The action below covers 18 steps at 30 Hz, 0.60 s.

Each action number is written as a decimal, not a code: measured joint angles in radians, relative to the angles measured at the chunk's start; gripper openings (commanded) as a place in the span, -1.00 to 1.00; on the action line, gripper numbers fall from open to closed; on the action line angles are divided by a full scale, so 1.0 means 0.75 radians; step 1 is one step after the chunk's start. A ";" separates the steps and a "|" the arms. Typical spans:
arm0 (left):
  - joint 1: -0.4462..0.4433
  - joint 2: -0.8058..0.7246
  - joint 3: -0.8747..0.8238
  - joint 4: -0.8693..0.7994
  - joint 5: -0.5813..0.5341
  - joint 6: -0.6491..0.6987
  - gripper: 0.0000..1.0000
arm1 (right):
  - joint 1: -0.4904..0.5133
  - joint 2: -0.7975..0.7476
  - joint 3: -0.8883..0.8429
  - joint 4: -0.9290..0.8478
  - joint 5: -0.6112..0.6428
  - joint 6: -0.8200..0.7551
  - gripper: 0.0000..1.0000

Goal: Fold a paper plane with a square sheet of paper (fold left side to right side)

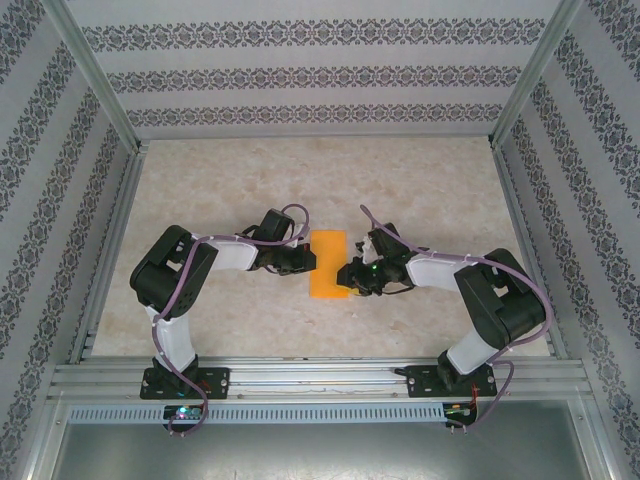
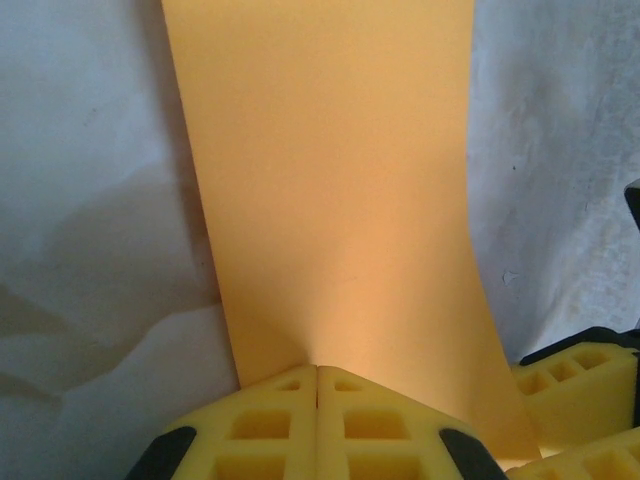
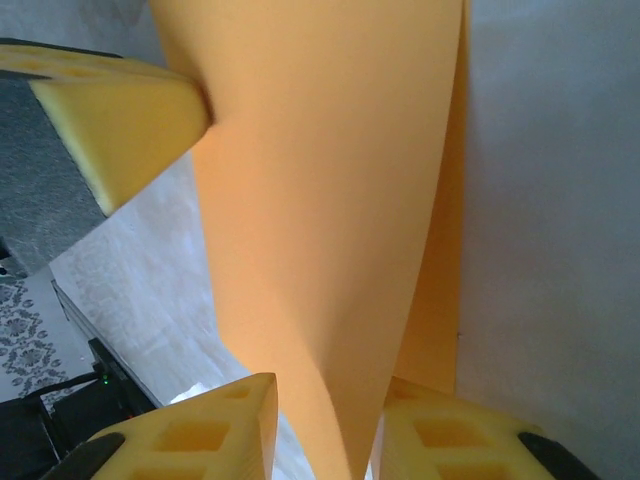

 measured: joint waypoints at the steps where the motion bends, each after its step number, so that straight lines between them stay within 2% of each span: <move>1: 0.000 0.000 0.000 0.000 0.000 0.000 -1.00 | -0.005 0.005 0.000 0.015 -0.005 0.001 -0.38; 18: 0.000 -0.001 0.000 -0.001 0.000 0.000 -1.00 | -0.106 0.164 0.138 0.084 -0.090 -0.017 -0.39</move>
